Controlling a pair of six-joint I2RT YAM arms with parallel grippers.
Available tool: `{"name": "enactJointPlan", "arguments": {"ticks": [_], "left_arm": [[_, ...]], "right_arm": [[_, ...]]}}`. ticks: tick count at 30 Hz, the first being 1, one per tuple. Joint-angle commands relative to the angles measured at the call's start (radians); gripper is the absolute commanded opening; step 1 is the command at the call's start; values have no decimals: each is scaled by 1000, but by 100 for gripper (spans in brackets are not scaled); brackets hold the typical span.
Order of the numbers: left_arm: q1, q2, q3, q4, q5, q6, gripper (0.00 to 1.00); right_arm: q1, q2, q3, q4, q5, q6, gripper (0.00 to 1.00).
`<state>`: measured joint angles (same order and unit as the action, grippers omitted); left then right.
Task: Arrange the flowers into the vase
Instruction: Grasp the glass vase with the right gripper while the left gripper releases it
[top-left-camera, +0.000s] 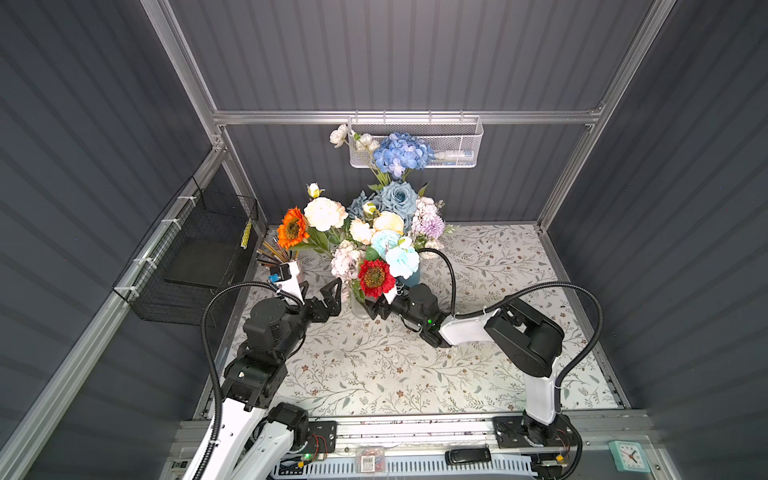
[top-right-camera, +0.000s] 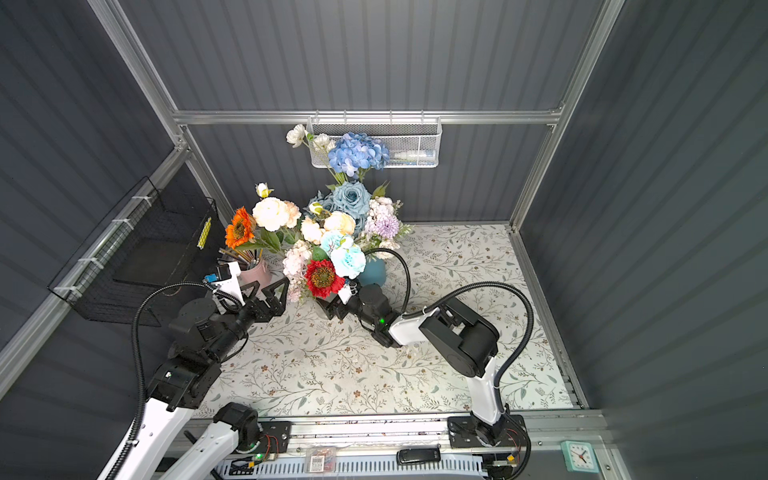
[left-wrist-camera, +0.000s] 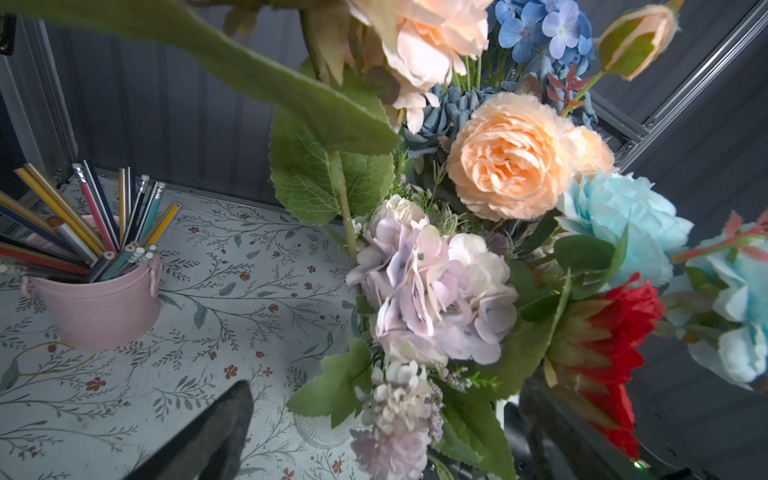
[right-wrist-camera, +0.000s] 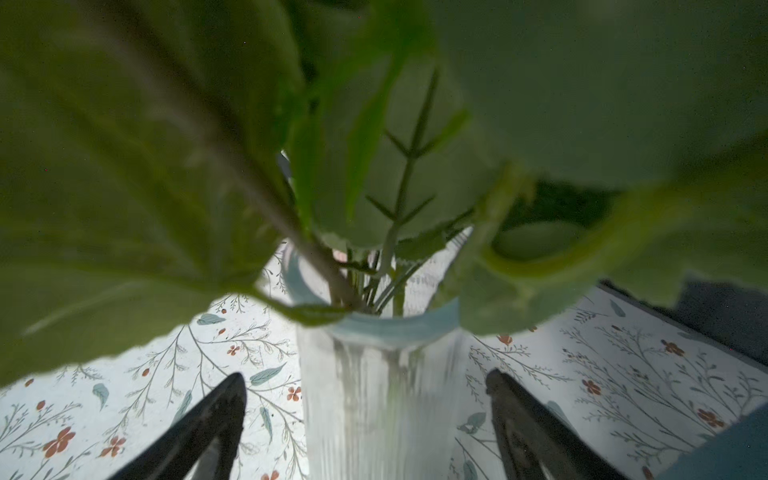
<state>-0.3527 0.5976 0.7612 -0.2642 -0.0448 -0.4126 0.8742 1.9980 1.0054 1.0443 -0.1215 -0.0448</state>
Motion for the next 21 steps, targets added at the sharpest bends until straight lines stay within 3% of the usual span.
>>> {"name": "enactJointPlan", "arguments": {"ticks": [1, 16, 21], "left_arm": [[0, -5, -16, -35, -24, -8, 100], [0, -10, -71, 16, -13, -36, 100], [0, -16, -74, 15, -21, -39, 100]], "right_arm": [[5, 39, 59, -8, 51, -12, 94], [11, 168, 186, 67, 102, -23, 91], [12, 173, 162, 124, 121, -34, 77]]}}
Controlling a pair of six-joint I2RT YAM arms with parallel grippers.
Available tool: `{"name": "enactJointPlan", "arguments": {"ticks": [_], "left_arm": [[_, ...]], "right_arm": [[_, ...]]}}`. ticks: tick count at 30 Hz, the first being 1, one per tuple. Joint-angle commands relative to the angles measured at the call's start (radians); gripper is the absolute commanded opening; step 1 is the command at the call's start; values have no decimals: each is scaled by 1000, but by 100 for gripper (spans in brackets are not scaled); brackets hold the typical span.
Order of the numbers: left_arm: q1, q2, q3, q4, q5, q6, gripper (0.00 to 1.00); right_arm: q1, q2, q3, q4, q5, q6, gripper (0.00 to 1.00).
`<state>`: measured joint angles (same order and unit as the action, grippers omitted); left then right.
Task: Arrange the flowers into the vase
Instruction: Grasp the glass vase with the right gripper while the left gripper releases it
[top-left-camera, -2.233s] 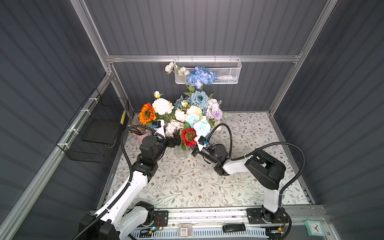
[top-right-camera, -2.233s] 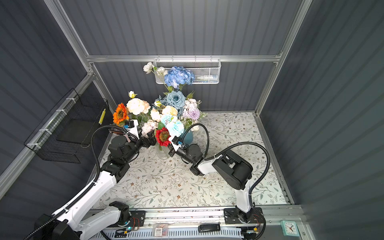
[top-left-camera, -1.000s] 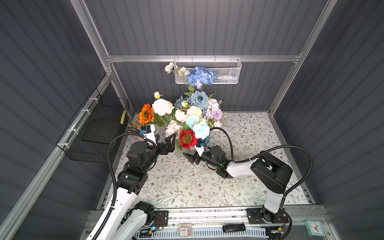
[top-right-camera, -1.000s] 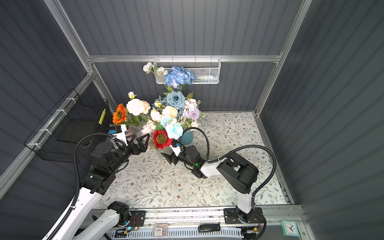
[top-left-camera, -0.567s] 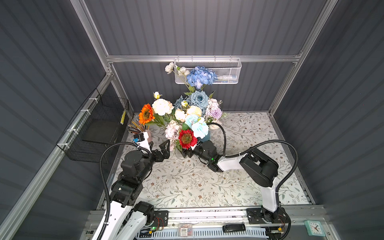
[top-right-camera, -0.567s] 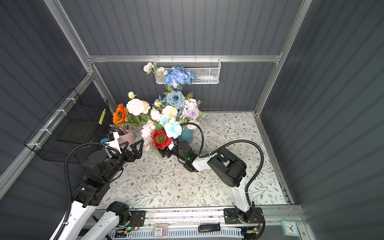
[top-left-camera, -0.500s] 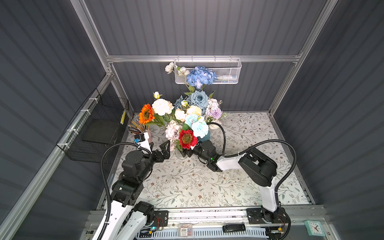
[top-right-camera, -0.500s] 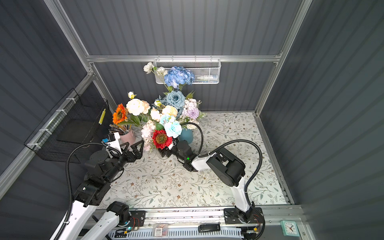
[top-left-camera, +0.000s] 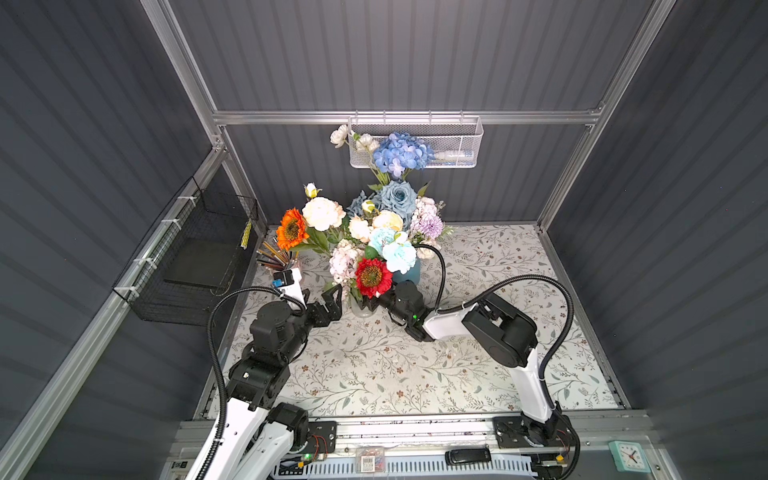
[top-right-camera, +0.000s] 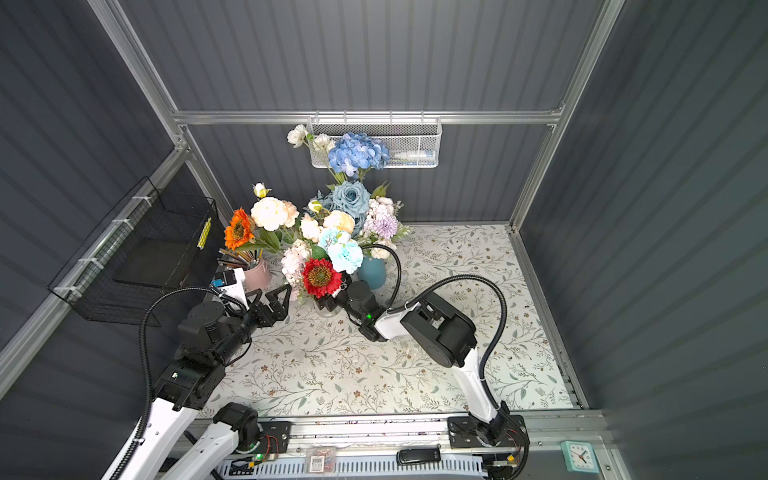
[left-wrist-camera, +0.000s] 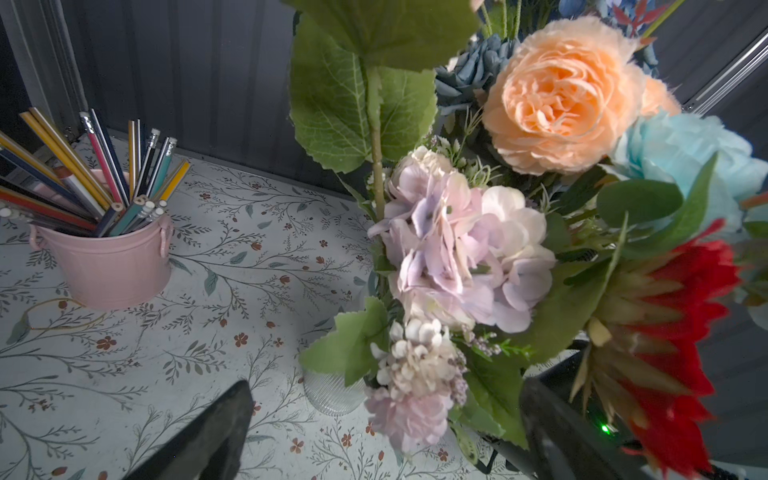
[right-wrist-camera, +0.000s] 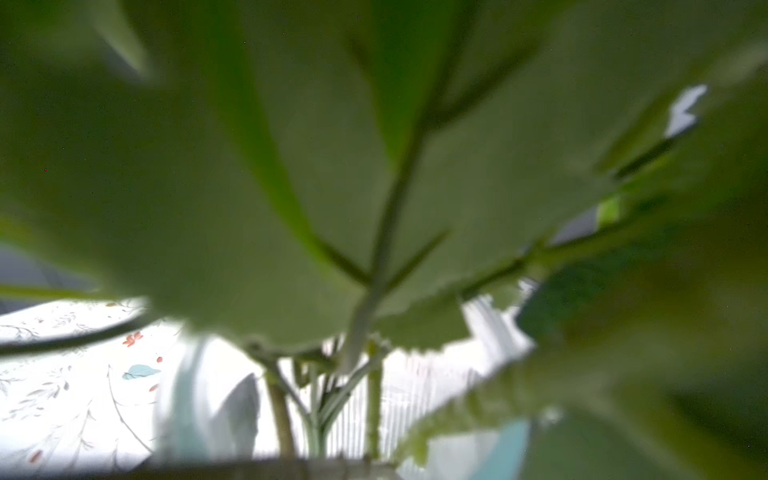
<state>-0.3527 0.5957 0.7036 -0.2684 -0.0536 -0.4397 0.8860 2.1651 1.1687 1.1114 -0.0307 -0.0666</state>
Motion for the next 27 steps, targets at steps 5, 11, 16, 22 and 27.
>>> {"name": "enactJointPlan", "arguments": {"ticks": [5, 11, 16, 22, 27], "left_arm": [[0, -10, -17, 24, -11, -13, 100], [0, -6, -12, 27, -14, -10, 100], [1, -2, -11, 30, -29, -3, 100], [0, 17, -17, 52, -43, 2, 100], [1, 35, -33, 68, -51, -5, 100]], "right_arm": [[2, 0, -51, 143, 24, -28, 67], [6, -23, -113, 212, 27, -27, 57], [19, -80, -198, 247, 35, -35, 57], [23, -161, -355, 313, 70, -24, 55], [24, -221, -483, 360, 102, -31, 55]]}}
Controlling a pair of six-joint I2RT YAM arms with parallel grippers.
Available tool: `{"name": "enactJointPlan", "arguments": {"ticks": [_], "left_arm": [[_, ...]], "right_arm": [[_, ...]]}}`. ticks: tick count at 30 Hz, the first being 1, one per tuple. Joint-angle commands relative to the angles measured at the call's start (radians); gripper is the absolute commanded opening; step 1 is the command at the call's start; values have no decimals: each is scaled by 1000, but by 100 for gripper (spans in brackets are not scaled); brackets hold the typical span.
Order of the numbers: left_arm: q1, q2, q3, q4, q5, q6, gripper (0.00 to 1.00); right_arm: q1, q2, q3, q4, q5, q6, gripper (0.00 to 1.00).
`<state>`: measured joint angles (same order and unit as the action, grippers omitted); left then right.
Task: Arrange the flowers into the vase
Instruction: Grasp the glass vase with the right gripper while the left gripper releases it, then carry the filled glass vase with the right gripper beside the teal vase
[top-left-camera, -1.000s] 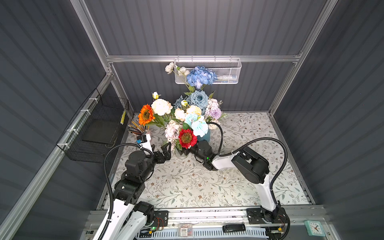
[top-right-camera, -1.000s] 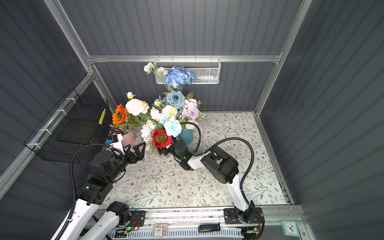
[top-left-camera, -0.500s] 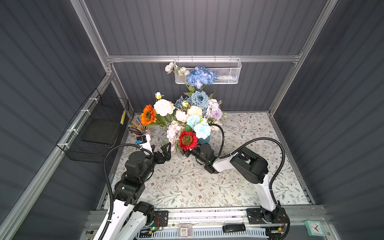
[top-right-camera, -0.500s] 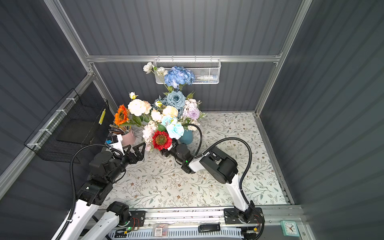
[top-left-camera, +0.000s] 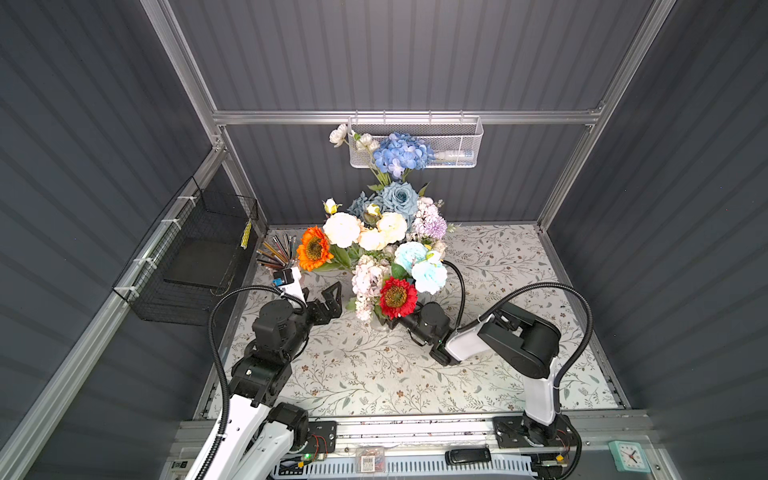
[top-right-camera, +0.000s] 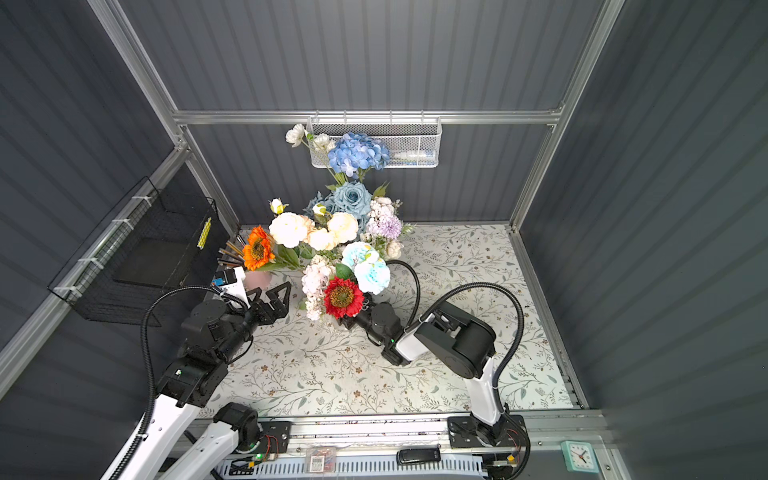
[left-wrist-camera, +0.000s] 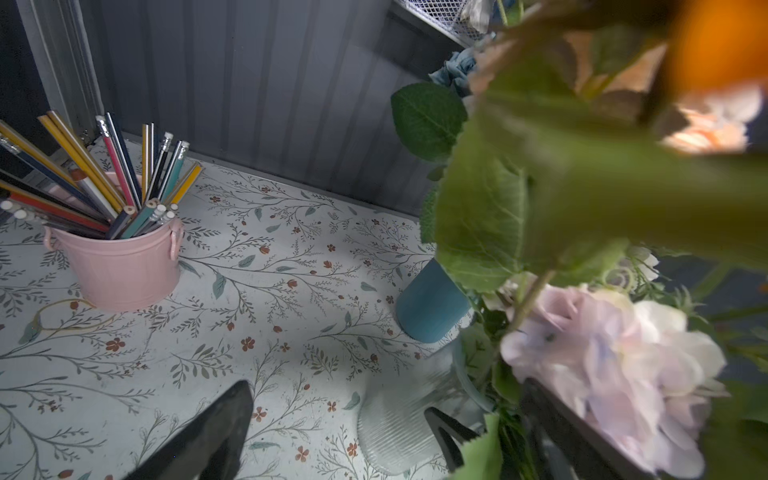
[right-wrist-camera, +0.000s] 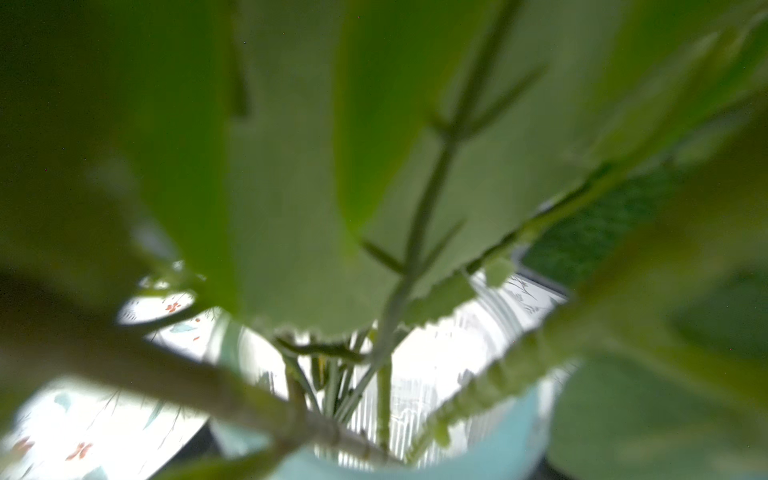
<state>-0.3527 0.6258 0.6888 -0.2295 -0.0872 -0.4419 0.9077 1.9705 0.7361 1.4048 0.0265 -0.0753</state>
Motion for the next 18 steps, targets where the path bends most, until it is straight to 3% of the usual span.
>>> {"name": "enactJointPlan", "arguments": {"ticks": [1, 18], "left_arm": [[0, 8, -23, 35, -19, -5, 100], [0, 178, -109, 284, 51, -16, 100]], "right_arm": [[0, -37, -77, 73, 55, -25, 55], [-64, -263, -373, 75, 221, -38, 55]]}}
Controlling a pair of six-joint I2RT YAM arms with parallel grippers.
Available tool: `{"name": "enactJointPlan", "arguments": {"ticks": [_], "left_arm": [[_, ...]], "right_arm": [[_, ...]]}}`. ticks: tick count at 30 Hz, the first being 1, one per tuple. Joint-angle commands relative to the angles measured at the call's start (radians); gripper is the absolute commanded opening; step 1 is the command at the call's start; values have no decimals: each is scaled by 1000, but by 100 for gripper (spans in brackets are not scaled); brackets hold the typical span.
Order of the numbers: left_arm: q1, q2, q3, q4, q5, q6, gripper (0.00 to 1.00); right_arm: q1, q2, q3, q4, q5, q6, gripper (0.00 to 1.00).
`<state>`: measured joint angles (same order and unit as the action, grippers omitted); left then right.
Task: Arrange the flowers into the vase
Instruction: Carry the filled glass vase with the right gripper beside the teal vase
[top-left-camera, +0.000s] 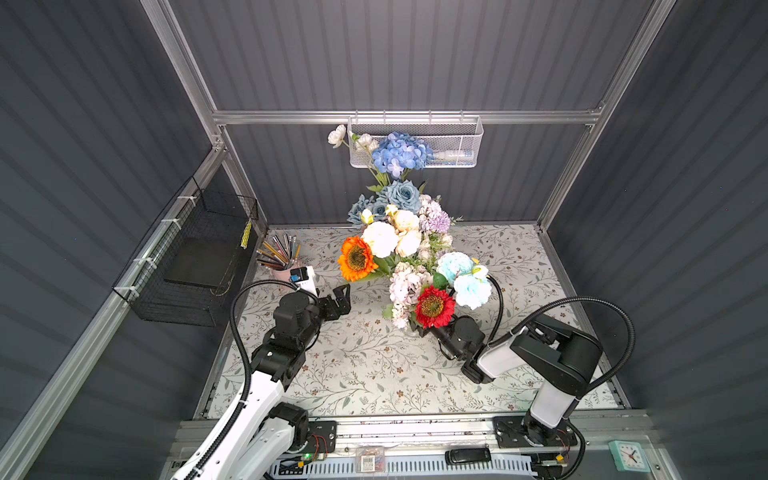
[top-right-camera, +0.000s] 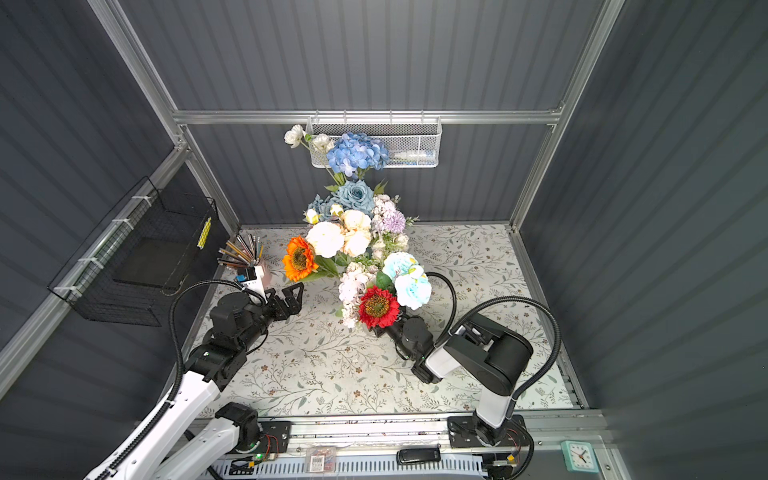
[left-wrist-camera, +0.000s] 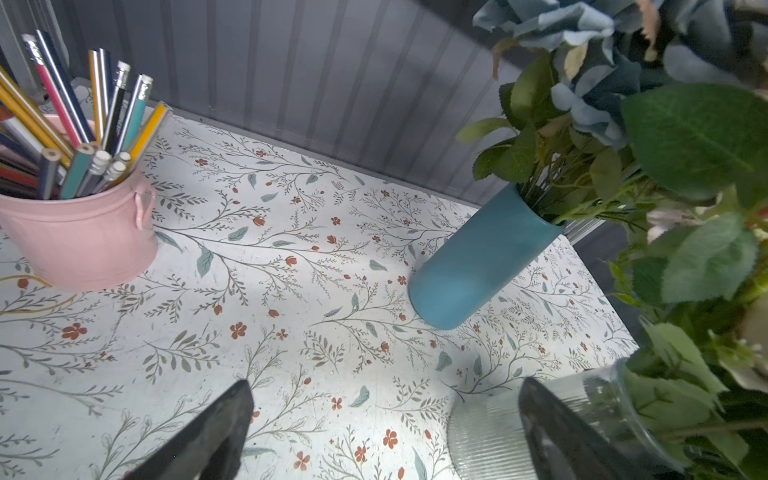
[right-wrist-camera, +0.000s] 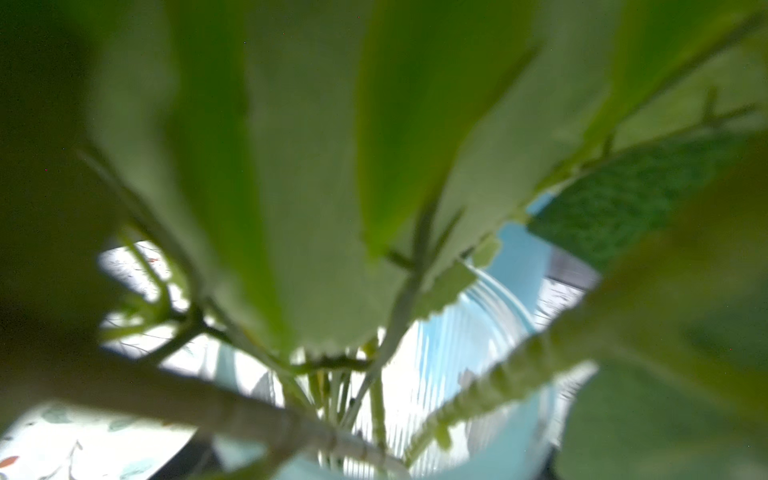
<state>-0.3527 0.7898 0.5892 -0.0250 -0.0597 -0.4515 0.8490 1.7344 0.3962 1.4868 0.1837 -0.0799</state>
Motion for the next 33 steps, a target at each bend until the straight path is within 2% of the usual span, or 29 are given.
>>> {"name": "enactJointPlan", "arguments": {"ticks": [1, 8, 18, 25, 28, 33], "left_arm": [[0, 24, -12, 92, 29, -6, 100], [0, 59, -15, 122, 36, -2, 100], [1, 70, -30, 158, 55, -16, 100], [-1, 83, -38, 194, 72, -34, 100], [0, 97, -38, 206, 81, -35, 100], [-1, 119, -29, 220, 96, -39, 100]], "right_arm": [[-6, -46, -48, -7, 60, -31, 54], [40, -206, -116, -8, 11, -76, 49], [46, -454, -253, -12, 96, -67, 45], [43, -671, -298, -216, 166, -97, 46], [2, -724, -328, -244, 174, -87, 46], [-154, -796, -312, -362, 96, -1, 46]]}}
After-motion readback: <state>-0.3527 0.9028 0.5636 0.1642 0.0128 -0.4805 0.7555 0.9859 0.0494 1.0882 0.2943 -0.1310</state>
